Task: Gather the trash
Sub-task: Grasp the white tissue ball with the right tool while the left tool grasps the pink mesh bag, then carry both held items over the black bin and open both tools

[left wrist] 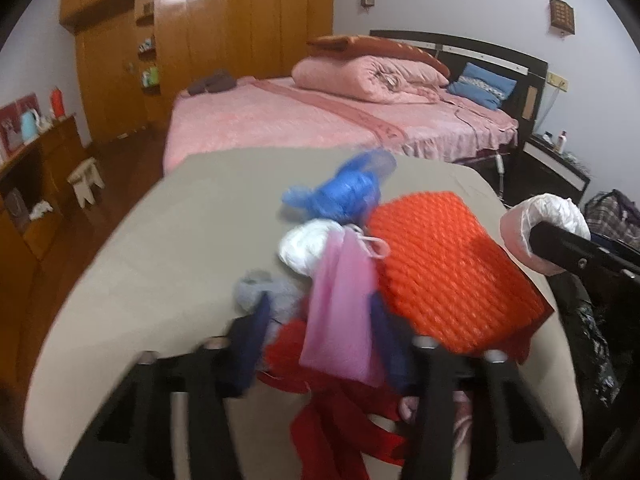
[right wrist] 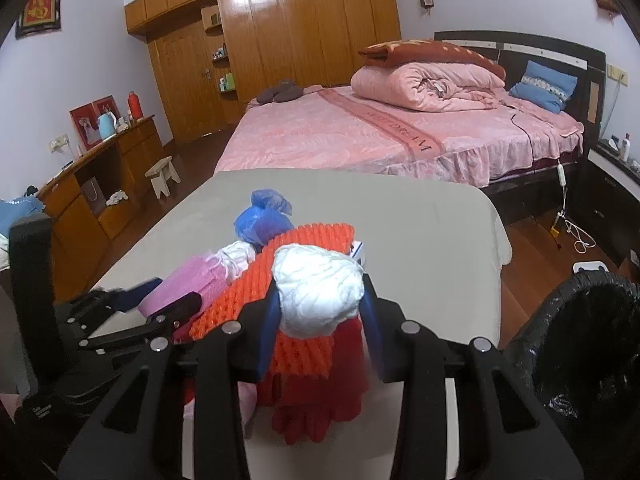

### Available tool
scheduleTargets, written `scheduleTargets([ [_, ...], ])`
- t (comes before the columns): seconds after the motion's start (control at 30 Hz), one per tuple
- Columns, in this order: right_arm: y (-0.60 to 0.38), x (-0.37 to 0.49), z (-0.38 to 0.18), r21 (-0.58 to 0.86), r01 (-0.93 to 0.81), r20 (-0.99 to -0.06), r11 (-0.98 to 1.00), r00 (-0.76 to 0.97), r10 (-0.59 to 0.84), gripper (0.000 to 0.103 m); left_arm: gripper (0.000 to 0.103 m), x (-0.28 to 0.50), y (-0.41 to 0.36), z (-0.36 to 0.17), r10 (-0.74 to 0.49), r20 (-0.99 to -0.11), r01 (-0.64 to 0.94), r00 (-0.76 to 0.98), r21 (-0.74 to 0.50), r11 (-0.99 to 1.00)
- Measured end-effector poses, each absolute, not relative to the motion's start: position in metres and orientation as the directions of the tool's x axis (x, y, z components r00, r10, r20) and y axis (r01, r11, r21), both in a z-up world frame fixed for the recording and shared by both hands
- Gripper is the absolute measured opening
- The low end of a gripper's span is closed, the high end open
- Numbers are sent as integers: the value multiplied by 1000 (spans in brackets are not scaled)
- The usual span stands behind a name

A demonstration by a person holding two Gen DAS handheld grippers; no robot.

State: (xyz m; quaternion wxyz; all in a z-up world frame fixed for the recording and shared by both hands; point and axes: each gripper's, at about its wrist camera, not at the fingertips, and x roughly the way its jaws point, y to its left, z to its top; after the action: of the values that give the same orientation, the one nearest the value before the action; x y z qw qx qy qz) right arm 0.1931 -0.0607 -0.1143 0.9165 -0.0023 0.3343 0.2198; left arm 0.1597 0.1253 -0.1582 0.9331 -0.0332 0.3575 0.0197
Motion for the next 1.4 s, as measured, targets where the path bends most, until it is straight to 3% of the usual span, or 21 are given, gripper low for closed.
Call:
scheduleTargets([
  [0.03, -61, 192, -114, 144, -403, -614, 904, 680, 401, 37, 22, 158, 125, -159, -7, -664, -53, 748, -70, 996],
  [0.07, -62, 190, -114, 145, -401, -614, 904, 680, 400, 37, 20, 156, 125, -158, -12, -656, -53, 755, -79, 995],
  [0.4, -74, 173, -99, 132, -396, -580, 909, 713, 394, 37, 19, 132, 123, -109, 23, -535, -62, 844, -54, 997],
  [0.63, -107, 159, -80, 144, -346, -539, 927, 758, 366, 37, 19, 121, 92, -77, -34, -496, 11, 868, -48, 999],
  [0.87, -174, 139, -72, 146, -220, -530, 964, 805, 264, 37, 19, 118, 30, -62, -145, -464, 139, 874, -48, 989],
  [1.4, -313, 95, -95, 85, 102, -559, 991, 828, -37, 41, 19, 129, -124, -78, -445, -496, 467, 746, -88, 880],
])
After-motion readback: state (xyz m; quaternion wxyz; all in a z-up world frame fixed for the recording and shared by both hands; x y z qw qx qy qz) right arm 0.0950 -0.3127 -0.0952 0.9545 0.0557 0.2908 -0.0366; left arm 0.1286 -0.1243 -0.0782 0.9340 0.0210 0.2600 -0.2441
